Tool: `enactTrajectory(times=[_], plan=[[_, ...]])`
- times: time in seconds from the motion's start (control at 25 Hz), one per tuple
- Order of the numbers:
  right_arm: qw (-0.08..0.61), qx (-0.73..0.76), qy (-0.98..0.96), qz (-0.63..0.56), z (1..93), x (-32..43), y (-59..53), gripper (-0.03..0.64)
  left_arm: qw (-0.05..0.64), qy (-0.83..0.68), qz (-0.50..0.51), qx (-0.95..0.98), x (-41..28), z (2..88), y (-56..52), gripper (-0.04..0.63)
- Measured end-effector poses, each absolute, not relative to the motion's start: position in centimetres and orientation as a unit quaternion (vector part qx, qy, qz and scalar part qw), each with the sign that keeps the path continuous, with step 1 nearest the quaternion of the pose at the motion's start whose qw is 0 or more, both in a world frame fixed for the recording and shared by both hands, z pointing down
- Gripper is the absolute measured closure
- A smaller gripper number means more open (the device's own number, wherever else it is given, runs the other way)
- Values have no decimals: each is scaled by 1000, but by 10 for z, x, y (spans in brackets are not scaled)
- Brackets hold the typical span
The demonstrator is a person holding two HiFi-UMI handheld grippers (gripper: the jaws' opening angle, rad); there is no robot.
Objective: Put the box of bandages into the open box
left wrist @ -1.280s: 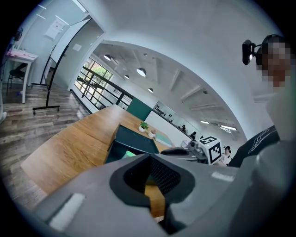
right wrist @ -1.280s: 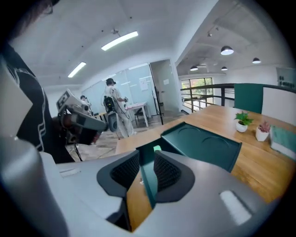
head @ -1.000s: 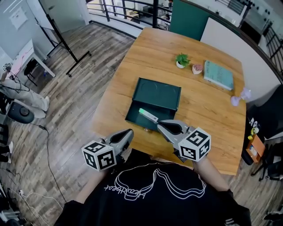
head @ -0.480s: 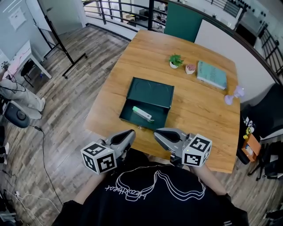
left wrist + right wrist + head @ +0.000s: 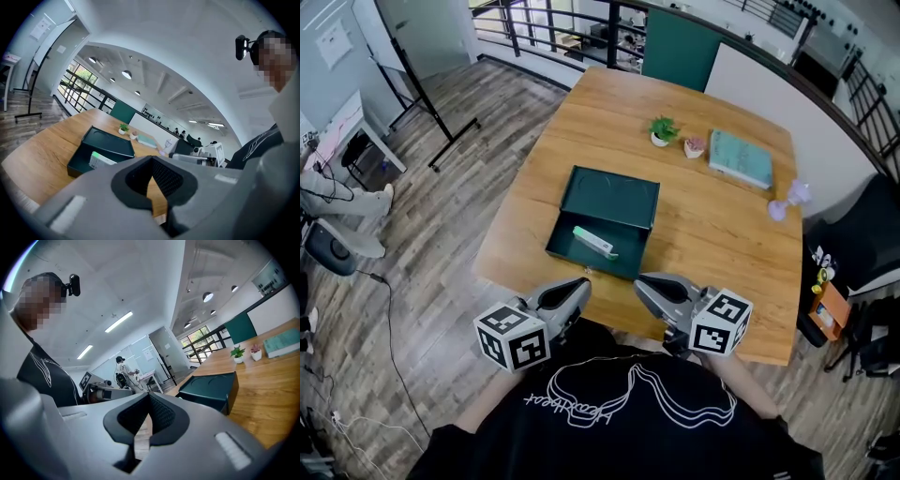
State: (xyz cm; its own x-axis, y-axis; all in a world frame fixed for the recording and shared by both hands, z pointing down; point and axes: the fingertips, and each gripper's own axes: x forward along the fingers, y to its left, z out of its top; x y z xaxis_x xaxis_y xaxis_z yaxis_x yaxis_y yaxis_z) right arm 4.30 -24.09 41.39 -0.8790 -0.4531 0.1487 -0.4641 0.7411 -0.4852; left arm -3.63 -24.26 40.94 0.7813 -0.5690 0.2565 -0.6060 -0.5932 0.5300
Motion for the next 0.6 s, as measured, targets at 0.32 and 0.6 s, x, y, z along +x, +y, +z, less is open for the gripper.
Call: enactTrajectory(times=[0.32, 0.6], plan=[[2, 252, -930, 266, 416, 51, -239, 609, 313, -316, 38, 895, -24, 415, -247, 594], [9, 253, -929, 272, 420, 42, -246, 609, 320, -306, 48, 895, -33, 423, -253, 594]])
